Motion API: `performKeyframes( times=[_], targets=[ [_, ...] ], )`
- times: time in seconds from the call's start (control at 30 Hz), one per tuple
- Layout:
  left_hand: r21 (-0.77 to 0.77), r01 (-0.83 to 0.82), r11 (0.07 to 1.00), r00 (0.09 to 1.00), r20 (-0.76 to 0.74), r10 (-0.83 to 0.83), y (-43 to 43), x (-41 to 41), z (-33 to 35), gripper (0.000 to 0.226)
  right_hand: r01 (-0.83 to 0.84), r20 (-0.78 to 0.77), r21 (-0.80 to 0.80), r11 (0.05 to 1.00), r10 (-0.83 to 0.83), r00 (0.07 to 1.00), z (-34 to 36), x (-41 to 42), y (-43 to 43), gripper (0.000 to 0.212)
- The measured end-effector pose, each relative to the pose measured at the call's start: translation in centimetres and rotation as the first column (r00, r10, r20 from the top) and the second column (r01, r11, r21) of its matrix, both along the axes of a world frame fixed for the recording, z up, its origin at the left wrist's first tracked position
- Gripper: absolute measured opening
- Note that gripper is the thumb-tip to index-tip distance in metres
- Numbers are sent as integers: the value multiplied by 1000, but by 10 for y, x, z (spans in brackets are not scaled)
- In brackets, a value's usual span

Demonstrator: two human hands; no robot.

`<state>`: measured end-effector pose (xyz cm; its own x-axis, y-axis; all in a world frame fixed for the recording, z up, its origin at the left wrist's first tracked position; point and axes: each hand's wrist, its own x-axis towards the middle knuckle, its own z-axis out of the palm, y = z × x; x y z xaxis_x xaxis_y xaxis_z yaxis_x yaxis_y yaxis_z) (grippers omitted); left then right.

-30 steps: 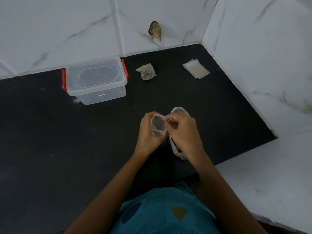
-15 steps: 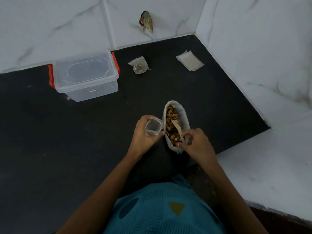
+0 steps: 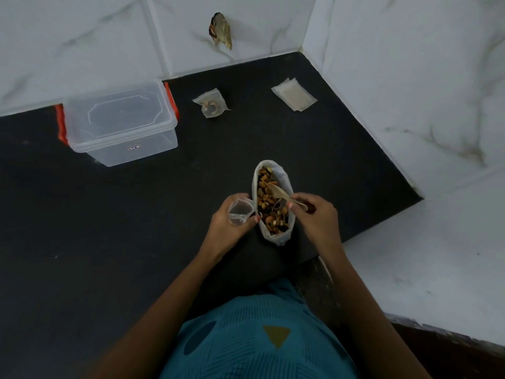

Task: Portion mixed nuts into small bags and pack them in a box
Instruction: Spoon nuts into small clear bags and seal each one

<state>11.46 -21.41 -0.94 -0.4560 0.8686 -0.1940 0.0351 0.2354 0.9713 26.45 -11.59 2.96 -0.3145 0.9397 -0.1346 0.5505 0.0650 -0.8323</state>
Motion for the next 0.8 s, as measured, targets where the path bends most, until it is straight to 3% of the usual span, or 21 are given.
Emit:
performKeyframes(
  times=[0.07,0.17,0.33,0.47,0.53,0.8],
  targets=[
    [-25,-13,1000,1000,-2,13,0,-1,1,55,33,-30,57,998,-32,999,-1,2,1,18],
    [-26,18,1000,999,35,-17,1,-3,0,41,39,-66,205,978,-25,998,2,9,1,14],
    [-51,51,997,992,120,-45,1,-4,-4,38,-157,-54,335,929,186,981,13,22,-8,14],
    [-88,103,991,963,258,-77,3,-1,-1,30,-331,72,325,886,325,943,7,19,-24,14],
    [-100,123,987,950,299,-88,4,0,1,25,-351,92,343,871,341,935,2,17,-29,27],
    [-88,105,991,954,291,-76,4,2,5,24,-449,288,607,656,345,893,-2,13,-23,27]
  ],
)
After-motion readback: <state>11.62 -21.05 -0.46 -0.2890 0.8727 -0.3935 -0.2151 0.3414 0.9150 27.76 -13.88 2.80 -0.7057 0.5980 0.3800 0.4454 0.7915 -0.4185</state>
